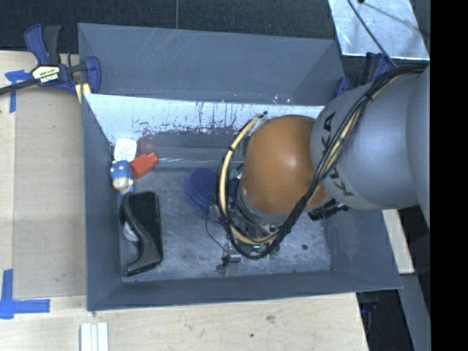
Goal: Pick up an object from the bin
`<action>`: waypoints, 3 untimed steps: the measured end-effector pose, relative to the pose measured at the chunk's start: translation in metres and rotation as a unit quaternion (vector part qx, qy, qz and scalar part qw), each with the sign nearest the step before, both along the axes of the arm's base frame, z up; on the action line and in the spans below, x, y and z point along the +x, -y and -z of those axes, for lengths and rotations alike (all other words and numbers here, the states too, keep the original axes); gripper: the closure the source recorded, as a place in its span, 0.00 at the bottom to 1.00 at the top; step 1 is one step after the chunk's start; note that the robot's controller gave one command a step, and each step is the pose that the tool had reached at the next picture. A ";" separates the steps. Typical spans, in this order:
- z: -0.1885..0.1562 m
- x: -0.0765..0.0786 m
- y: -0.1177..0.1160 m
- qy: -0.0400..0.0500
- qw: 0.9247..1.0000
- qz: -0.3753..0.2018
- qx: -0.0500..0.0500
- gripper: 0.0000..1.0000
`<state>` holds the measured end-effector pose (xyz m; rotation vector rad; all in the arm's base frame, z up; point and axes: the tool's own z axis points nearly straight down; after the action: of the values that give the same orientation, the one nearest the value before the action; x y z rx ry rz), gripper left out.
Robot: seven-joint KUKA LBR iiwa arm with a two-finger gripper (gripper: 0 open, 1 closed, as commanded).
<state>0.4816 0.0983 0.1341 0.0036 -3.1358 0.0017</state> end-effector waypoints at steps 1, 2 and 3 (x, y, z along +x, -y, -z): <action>0.065 0.066 0.031 0.007 0.998 -0.063 0.002 0.00; 0.060 0.067 0.029 0.011 0.998 -0.062 0.002 1.00; -0.060 0.074 0.028 0.009 0.999 -0.045 0.001 1.00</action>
Offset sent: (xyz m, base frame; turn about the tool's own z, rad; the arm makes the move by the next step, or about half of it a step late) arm 0.0628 -0.0304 -0.0641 -0.1265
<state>0.5556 0.0708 0.1944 0.1456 -3.1506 -0.0020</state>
